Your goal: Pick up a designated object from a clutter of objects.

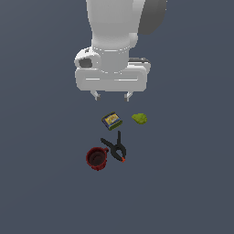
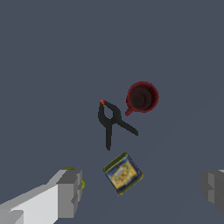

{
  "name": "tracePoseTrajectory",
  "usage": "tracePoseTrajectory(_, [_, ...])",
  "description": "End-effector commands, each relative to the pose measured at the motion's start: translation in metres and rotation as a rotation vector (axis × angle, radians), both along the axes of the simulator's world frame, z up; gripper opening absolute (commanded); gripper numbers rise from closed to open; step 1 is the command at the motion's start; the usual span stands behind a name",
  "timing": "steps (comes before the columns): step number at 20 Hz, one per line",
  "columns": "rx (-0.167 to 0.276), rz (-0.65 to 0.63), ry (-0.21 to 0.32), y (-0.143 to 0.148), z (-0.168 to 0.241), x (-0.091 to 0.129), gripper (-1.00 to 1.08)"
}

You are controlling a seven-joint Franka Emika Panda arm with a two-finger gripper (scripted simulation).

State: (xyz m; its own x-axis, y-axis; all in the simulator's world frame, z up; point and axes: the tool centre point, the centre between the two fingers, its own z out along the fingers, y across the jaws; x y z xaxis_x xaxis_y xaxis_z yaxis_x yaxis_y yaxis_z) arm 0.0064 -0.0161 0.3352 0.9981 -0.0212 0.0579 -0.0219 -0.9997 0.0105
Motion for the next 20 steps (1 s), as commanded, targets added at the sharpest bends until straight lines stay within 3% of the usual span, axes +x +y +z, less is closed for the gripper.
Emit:
tracePoseTrajectory(1, [0.0, 0.0, 0.0, 0.0, 0.0, 0.0, 1.0])
tracePoseTrajectory(10, [-0.02, 0.017, -0.052, 0.004, 0.019, 0.005, 1.0])
tracePoseTrajectory(20, [-0.022, 0.052, -0.043, 0.017, -0.003, 0.002, 1.0])
